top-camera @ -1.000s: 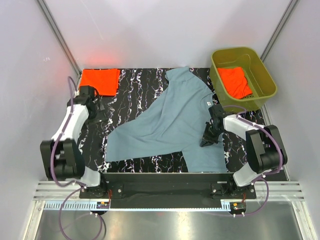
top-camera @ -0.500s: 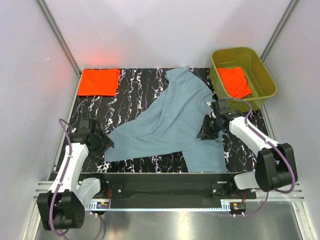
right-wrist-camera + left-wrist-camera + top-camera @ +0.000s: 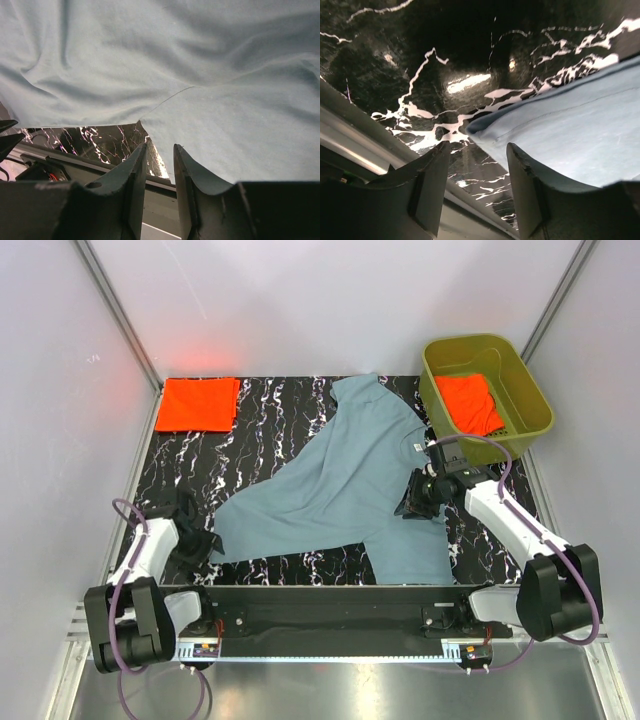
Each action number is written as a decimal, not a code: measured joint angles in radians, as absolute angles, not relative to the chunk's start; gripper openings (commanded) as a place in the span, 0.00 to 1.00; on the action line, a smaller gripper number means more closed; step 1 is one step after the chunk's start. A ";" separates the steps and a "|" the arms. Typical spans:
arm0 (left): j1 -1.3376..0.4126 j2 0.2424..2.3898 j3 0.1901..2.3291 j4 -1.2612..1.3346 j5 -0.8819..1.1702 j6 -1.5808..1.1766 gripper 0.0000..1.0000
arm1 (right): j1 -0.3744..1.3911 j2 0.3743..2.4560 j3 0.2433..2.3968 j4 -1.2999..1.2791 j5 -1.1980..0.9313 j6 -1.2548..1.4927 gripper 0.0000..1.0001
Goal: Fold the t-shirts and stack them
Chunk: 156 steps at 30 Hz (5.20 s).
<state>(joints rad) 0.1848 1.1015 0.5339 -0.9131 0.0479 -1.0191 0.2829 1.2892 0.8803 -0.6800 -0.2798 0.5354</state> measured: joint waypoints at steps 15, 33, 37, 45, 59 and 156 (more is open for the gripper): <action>0.263 1.182 0.555 -0.854 0.047 -0.962 0.00 | 0.283 1.297 0.876 -0.685 -0.281 0.539 0.35; 0.273 1.022 0.736 -0.853 -0.054 -0.755 0.00 | 0.402 1.967 1.325 -0.733 -0.201 0.510 0.32; 0.292 1.044 0.802 -0.828 -0.060 -0.715 0.00 | 0.422 2.063 1.520 -0.763 -0.187 0.474 0.53; 0.302 1.044 0.801 -0.776 -0.029 -0.670 0.00 | 0.324 1.658 1.187 -0.848 -0.113 0.472 0.65; 0.303 1.044 0.726 -0.725 0.081 -0.662 0.00 | 0.111 1.457 0.765 -0.828 -0.111 0.630 0.43; 0.108 1.401 1.143 -0.454 -0.323 -0.210 0.00 | 0.197 1.980 1.956 -0.265 -0.054 0.364 0.00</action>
<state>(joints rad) 0.1078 1.4014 1.1427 -0.4541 -0.3233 -0.2104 0.1970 1.9797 1.9564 -0.2653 -0.0536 0.3645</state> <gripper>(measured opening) 0.024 0.020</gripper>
